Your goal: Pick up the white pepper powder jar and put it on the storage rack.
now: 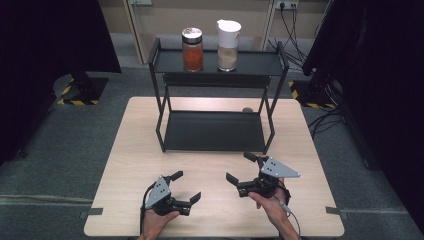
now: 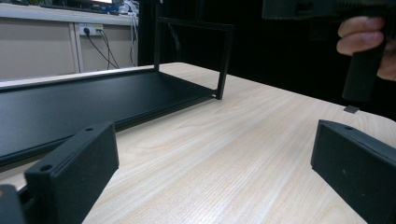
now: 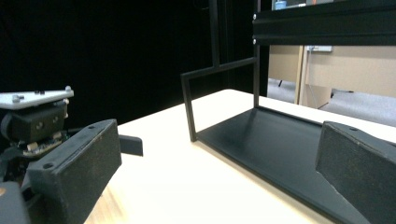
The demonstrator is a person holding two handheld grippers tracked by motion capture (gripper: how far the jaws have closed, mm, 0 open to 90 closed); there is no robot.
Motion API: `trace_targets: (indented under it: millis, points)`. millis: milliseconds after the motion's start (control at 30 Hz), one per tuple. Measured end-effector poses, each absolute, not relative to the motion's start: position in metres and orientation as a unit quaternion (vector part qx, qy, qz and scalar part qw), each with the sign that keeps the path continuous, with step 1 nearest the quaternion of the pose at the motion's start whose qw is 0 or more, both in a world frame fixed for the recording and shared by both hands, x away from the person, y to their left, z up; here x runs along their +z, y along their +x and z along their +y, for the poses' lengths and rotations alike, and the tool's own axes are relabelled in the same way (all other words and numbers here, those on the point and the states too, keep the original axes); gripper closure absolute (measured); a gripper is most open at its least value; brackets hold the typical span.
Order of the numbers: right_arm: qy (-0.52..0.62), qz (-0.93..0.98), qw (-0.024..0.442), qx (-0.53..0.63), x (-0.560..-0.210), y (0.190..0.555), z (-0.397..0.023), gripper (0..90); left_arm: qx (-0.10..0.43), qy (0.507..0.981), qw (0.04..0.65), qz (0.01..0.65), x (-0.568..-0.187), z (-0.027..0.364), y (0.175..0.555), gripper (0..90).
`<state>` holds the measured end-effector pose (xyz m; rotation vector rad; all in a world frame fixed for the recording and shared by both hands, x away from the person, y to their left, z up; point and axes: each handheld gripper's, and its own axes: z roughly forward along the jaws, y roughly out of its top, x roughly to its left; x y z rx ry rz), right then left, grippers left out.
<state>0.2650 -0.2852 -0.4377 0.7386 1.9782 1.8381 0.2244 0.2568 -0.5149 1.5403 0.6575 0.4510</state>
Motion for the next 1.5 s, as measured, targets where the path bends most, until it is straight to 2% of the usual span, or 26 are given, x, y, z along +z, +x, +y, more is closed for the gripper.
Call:
trace_targets:
  millis: [700, 1500]
  points:
    - [0.262, 0.71, 0.143, 0.638, -0.476, 0.264, -0.281, 0.7, 0.202, 0.675, 0.647, 0.292, -0.515, 0.257, 0.225, 0.0]
    - [0.267, 0.713, 0.142, 0.632, -0.483, 0.266, -0.279, 0.7, 0.205, 0.675, 0.649, 0.286, -0.515, 0.258, 0.221, 0.0]
